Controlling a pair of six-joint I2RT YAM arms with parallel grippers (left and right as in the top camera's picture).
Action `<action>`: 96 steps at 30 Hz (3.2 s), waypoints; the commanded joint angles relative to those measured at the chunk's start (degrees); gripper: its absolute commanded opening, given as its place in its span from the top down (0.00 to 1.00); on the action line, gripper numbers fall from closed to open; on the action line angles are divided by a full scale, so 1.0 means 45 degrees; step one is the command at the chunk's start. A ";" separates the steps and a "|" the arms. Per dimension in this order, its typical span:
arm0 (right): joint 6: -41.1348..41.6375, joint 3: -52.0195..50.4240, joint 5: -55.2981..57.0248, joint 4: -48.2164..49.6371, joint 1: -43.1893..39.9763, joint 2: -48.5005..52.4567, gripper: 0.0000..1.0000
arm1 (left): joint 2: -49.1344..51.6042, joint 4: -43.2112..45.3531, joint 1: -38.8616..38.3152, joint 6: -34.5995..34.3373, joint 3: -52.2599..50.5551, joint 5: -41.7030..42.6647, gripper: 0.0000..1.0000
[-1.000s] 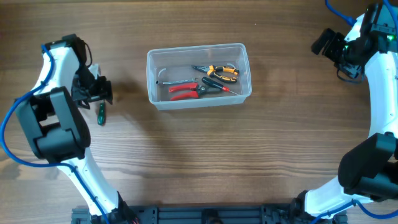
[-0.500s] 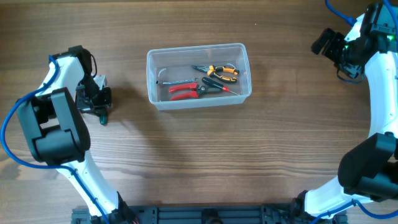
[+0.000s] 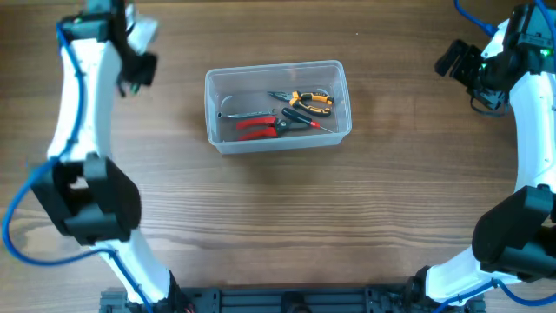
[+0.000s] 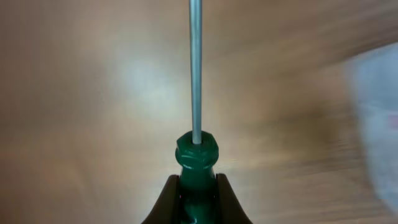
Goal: Pack container
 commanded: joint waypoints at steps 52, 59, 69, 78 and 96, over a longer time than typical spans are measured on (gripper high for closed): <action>0.0185 -0.0034 -0.0053 0.0015 0.1433 -0.0889 0.00 | -0.3109 -0.0078 0.3735 -0.7747 0.0505 0.0029 0.00; 0.0146 -0.0034 0.0476 0.0112 0.5255 -0.5275 0.00 | -0.3109 -0.0078 0.3735 -0.7747 0.0505 0.0029 0.00; 0.0194 -1.2026 0.4920 0.6727 0.4838 -1.6082 0.00 | -0.3109 -0.0078 0.3735 -0.7747 0.0505 0.0029 0.00; 0.0180 -1.7622 0.4915 0.6975 0.3706 -2.1784 0.00 | -0.3109 -0.0078 0.3735 -0.7747 0.0505 0.0029 0.00; 0.0185 -1.8787 0.4920 0.6766 0.3696 -2.2663 0.00 | -0.3109 -0.0078 0.3735 -0.7747 0.0505 0.0034 0.00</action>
